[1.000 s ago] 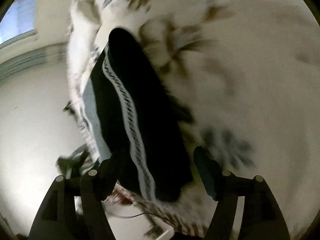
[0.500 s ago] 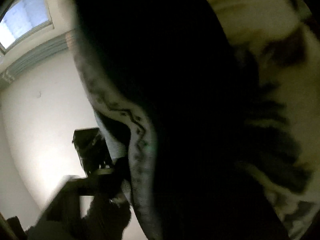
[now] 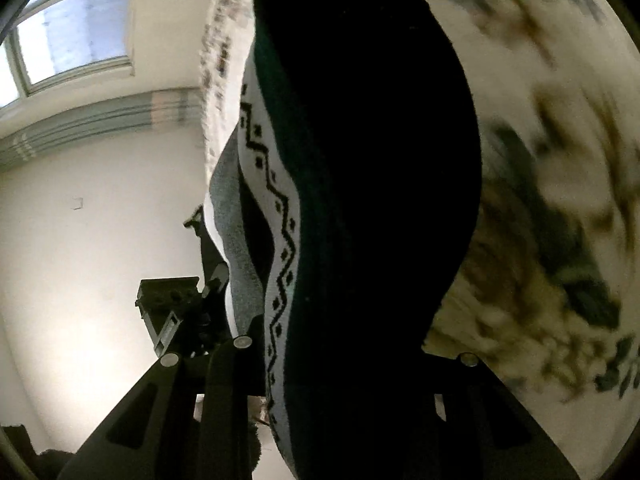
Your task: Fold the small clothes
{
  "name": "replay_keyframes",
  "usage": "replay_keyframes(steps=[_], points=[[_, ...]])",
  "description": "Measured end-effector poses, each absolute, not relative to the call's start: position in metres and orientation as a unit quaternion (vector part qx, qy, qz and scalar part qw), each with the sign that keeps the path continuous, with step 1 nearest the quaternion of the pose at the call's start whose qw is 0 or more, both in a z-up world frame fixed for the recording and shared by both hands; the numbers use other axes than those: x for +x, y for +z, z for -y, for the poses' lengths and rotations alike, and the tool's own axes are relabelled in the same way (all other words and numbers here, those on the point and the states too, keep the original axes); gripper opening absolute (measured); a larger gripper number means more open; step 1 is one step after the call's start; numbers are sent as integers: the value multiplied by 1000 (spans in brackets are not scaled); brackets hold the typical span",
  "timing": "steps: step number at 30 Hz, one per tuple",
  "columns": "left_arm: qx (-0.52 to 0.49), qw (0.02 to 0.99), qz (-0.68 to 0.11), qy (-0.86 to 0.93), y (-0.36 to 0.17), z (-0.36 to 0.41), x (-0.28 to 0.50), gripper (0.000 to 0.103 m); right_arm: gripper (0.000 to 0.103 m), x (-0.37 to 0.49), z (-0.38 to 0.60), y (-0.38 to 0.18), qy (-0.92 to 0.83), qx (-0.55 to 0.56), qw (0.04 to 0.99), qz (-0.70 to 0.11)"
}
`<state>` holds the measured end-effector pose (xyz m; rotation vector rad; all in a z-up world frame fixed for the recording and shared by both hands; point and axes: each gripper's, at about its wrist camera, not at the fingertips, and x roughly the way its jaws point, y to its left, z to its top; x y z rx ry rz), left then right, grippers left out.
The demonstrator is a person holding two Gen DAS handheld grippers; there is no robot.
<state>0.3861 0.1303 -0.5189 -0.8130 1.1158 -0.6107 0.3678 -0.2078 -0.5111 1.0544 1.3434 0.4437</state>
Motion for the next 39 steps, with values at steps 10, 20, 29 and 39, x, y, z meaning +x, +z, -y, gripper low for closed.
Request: replay_keyframes(steps=[10,20,29,39], points=[[-308,777,-476,-273,-469,-151,568,23,30,572,178,-464,209,441,685,-541],[-276,768,-526,-239,-539,-160,675,26,32,738,172,-526,184,401,680,-586],[-195,809,-531,-160,-524,-165,644,60,65,720,186,-509,89,292,720,-623],[-39,873,-485,-38,-471,-139,573,103,103,616,183,-454,-74,108,786,-604]])
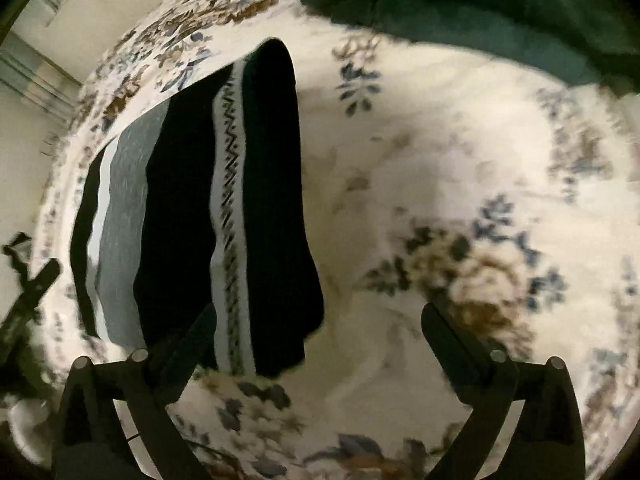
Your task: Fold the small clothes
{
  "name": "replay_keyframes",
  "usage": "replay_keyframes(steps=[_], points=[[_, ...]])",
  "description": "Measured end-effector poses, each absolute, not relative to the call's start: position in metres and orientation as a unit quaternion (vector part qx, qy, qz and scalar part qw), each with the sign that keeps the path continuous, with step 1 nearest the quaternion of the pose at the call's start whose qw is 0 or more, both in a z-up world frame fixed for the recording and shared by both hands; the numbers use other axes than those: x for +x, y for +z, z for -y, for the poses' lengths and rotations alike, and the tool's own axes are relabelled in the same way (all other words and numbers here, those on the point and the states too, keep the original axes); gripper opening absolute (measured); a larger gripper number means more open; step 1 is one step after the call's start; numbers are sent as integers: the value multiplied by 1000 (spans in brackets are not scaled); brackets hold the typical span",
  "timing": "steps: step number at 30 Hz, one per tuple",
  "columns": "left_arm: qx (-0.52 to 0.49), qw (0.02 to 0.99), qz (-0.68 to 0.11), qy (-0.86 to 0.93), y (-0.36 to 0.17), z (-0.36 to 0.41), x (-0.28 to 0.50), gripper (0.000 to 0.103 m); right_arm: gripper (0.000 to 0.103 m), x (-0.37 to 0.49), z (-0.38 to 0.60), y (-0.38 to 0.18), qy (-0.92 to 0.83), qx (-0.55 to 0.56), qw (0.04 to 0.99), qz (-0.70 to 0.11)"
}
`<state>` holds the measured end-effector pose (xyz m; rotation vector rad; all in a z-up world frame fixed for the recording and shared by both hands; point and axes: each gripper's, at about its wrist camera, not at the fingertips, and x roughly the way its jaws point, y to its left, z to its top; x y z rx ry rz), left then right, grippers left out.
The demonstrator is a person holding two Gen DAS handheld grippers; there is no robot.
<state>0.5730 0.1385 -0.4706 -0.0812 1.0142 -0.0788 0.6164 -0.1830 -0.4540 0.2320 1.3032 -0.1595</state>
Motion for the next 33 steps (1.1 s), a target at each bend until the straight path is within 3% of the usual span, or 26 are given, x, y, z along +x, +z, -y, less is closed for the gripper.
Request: replay_keyframes(steps=[5,25,33], points=[[-4,880,-475,-15,-428,-120,534,103,103,562,150,-383,-122,24,817,-563],[-19,920,-391,-6,-170,-115,327,103,103,319,103,-38,-113,-14,897,-428],[-18,932,-362,-5,-105,-113,247,103,103,218,95,54,-104,-14,921,-376]])
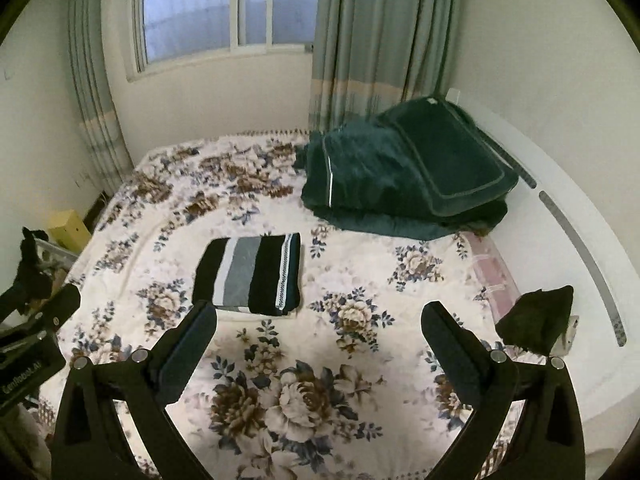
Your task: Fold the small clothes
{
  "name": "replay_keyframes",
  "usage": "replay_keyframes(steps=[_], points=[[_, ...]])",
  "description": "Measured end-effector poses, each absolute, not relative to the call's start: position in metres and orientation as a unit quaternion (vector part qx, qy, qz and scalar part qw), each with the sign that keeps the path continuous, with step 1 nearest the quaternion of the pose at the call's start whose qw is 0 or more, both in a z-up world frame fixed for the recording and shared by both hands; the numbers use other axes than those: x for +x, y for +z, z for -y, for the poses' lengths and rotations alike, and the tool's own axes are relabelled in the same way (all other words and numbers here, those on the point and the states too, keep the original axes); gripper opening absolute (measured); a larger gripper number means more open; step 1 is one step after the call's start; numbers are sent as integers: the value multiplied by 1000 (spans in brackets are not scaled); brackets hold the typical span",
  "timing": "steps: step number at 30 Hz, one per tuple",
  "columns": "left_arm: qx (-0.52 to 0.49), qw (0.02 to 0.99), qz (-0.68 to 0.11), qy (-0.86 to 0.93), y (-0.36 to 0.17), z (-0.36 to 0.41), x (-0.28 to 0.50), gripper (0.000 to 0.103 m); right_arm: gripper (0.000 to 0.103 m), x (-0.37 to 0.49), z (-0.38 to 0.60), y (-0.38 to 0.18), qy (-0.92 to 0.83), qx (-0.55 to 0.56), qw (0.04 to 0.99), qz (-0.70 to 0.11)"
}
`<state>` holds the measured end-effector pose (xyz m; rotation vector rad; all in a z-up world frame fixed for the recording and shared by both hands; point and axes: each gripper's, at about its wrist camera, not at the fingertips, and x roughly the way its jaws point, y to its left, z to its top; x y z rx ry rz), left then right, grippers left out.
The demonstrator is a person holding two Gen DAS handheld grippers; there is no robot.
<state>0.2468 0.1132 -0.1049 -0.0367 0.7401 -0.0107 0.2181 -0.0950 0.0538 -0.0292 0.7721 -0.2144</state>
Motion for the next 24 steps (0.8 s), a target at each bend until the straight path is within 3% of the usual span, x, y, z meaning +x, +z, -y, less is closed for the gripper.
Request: replay_keyframes(steps=[11,24], points=[[-10,940,-342,-14,-66,-109,185,103,103,130,84,111,-89,-19,935,-343],[-11,931,-366,4,-54,-109,167,103,103,101,88,127,-75,-13,935,-347]])
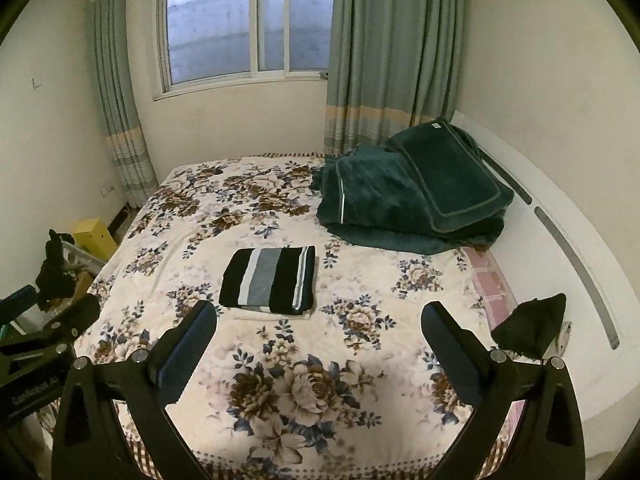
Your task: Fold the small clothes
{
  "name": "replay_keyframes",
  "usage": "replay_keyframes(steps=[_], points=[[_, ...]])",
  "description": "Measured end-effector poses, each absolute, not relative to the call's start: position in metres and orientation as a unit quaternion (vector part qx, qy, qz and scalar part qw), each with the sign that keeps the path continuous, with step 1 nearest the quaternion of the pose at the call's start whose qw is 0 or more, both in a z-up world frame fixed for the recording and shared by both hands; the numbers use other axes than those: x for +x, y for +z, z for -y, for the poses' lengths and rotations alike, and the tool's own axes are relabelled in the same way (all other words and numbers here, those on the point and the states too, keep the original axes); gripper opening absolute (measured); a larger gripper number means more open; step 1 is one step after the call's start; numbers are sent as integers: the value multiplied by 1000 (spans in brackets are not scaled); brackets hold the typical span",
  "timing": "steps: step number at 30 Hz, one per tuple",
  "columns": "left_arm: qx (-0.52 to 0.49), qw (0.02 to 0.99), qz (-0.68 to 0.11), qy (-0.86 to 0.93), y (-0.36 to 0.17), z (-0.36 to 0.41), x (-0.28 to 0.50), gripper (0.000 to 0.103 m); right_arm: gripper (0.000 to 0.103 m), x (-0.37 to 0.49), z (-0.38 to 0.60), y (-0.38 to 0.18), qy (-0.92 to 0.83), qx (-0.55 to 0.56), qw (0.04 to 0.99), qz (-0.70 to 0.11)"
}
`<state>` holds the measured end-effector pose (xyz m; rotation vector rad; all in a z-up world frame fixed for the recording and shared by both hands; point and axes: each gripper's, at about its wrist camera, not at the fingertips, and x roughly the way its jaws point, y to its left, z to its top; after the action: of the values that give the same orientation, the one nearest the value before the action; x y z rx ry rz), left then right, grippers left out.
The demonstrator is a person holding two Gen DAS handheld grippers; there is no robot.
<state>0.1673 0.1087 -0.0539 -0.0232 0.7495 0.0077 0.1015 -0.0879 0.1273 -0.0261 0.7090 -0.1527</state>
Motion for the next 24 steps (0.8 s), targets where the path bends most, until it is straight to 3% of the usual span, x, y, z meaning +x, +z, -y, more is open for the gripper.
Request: replay_keyframes(steps=[24], points=[[-13,932,-363,12,-47,-112,163,103,103,136,100,143,-38,-22,934,-355]])
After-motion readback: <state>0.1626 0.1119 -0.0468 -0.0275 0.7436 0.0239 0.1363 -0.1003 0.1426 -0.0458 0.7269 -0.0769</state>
